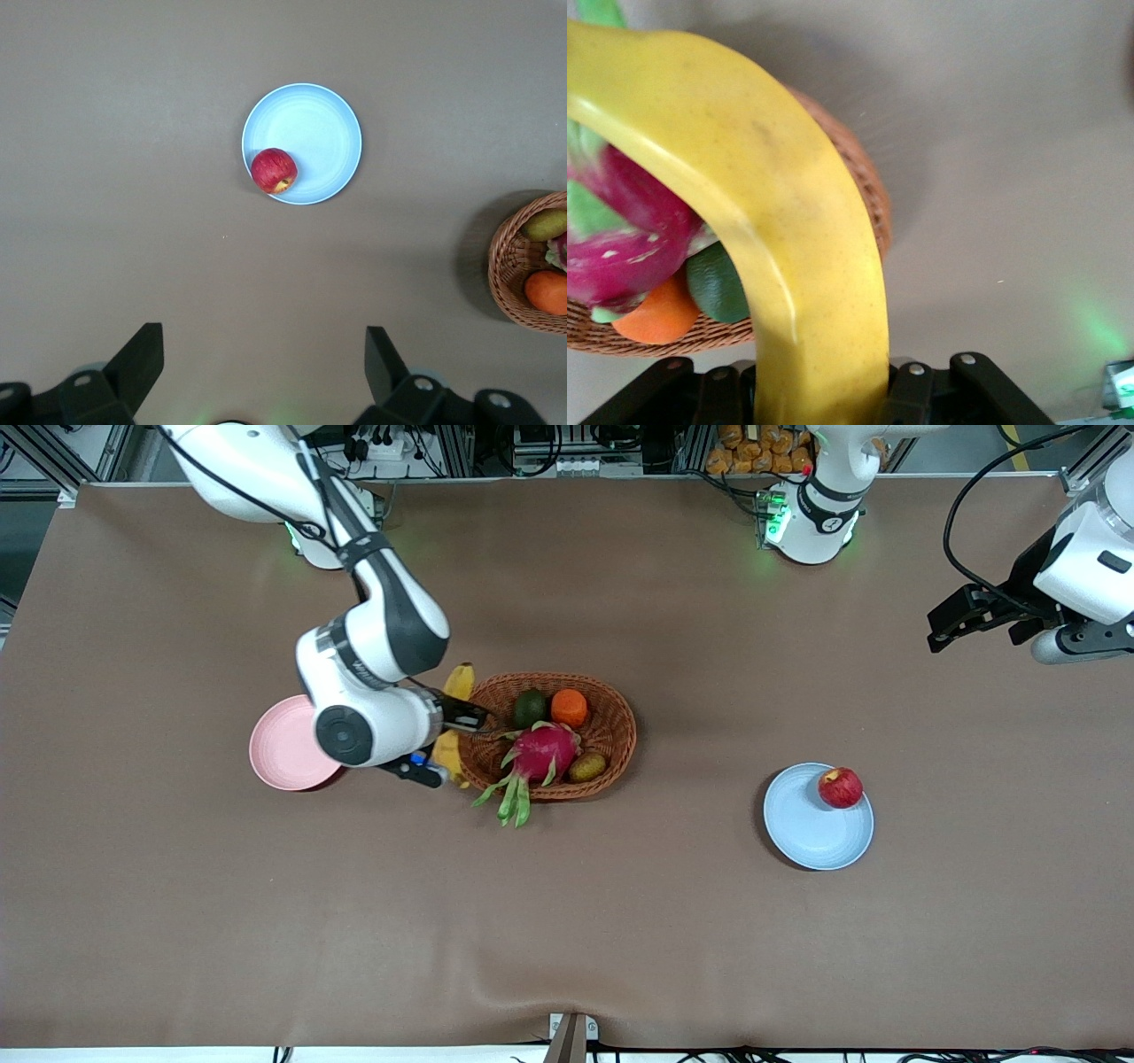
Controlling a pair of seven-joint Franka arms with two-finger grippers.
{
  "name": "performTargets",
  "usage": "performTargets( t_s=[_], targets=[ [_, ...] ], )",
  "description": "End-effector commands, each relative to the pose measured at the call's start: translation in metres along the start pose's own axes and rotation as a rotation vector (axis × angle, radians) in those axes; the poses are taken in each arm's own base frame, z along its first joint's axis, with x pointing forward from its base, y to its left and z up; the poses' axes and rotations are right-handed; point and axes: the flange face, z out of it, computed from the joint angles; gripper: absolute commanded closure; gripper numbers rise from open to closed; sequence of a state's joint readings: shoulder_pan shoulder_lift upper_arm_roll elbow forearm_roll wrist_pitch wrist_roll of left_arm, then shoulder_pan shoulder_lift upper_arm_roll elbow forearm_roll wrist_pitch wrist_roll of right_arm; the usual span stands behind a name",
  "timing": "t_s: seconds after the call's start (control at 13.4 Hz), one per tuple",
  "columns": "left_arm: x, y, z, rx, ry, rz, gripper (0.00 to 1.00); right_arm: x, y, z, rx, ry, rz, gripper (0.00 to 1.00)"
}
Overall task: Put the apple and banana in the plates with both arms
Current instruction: 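Lift the banana with the right gripper and carry it over the pink plate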
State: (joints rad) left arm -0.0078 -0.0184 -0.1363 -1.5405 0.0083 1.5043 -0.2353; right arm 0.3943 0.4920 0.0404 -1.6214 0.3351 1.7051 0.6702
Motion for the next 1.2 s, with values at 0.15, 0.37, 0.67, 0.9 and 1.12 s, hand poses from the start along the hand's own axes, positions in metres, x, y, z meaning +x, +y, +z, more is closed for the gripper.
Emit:
performTargets(
  t_s=[0.15, 0.37, 0.67, 0.9, 1.12],
  targets=[
    [-0.002, -0.002, -0.004, -0.012, -0.005, -0.006, 0.00, 0.038, 0.092, -0.048, -0.041, 0.044, -0.082, 1.00],
    [-0.002, -0.002, -0.004, -0.012, -0.005, -0.006, 0.00, 0.065, 0.138, -0.036, -0.154, 0.060, -0.144, 1.00],
    [-0.001, -0.002, -0.003, -0.012, -0.007, -0.006, 0.00, 0.102, 0.216, -0.030, -0.181, 0.031, -0.206, 1.00],
    [-0.001, -0.002, -0.003, -0.012, -0.007, -0.006, 0.00, 0.124, 0.280, 0.000, -0.132, 0.028, -0.253, 1.00],
    [-0.001, -0.002, -0.003, -0.012, -0.007, -0.006, 0.00, 0.129, 0.304, 0.041, -0.113, 0.032, -0.245, 1.00]
  ],
)
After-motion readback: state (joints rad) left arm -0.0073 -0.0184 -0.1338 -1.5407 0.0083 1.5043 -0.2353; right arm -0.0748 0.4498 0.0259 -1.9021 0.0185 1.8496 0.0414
